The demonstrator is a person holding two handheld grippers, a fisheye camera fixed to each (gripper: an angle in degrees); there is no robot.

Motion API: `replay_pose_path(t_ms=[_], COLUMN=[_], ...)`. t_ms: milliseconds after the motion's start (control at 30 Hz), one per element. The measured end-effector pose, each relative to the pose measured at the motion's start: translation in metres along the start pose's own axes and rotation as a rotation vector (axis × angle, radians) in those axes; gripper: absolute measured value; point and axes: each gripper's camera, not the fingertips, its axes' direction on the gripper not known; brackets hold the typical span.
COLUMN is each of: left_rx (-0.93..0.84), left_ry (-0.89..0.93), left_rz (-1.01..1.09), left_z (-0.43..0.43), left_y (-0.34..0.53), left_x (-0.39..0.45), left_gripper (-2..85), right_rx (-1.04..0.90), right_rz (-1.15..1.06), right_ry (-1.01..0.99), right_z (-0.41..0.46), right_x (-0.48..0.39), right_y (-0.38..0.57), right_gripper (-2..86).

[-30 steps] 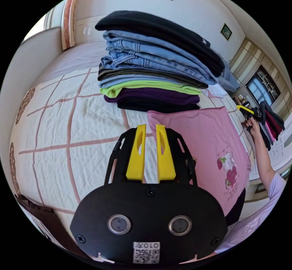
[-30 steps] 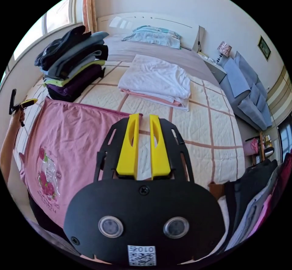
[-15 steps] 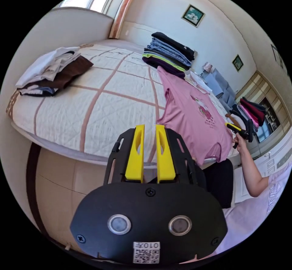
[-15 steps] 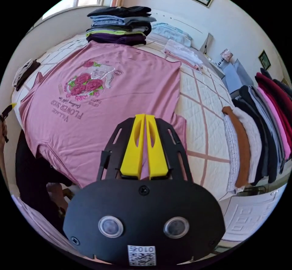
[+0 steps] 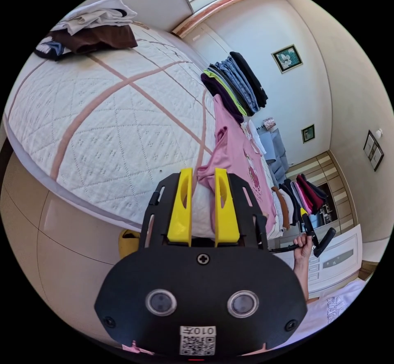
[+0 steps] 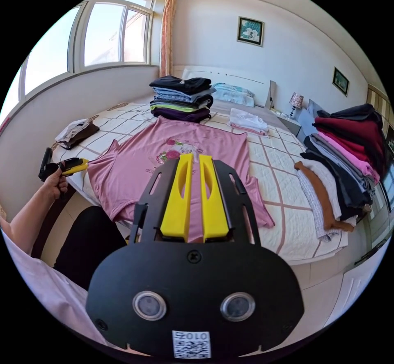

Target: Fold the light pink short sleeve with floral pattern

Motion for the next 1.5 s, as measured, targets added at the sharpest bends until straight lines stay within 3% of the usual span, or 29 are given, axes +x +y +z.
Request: replay_pose_path(t_ms=[233, 400, 667, 867, 1067, 1200, 1267, 1500], left_rx=[-0.032, 0.025, -0.156, -0.286, -0.411, -0.322, -0.250, -0.292], left_ry=[-0.105, -0.070, -0.453, -0.547, -0.589, -0.498, -0.538, -0.641], left_rz=[0.035, 0.140, 0.725, 0.869, 0.925, 0.970, 0.965, 0.916], left_z=[0.011, 0.004, 0.081, 0.163, 0.214, 0.177, 0.142, 0.119], left_y=[0.015, 0.021, 0.049, 0.095, 0.134, 0.158, 0.174, 0.204], left_x=[0.025, 0.064, 0.256, 0.315, 0.319, 0.326, 0.313, 0.249], left_gripper=[1.6, 0.3, 0.0, 0.3, 3.3, 5.0, 5.5, 5.1], right_rx=[-0.030, -0.035, -0.051, -0.063, -0.080, -0.094, -0.082, 0.000], right_rz=[0.051, 0.072, 0.097, 0.110, 0.124, 0.132, 0.191, 0.466], right_ry=[-0.093, -0.102, -0.130, -0.125, -0.138, -0.120, -0.105, -0.204], right_z=[0.006, 0.001, -0.004, -0.010, -0.011, -0.010, -0.014, -0.026], right_x=[0.021, 0.042, 0.067, 0.085, 0.104, 0.121, 0.142, 0.220], right_y=[0.013, 0.033, 0.059, 0.071, 0.080, 0.084, 0.090, 0.132], right_gripper=[5.1, 4.8, 4.6, 4.6, 4.9, 6.2, 7.2, 7.4])
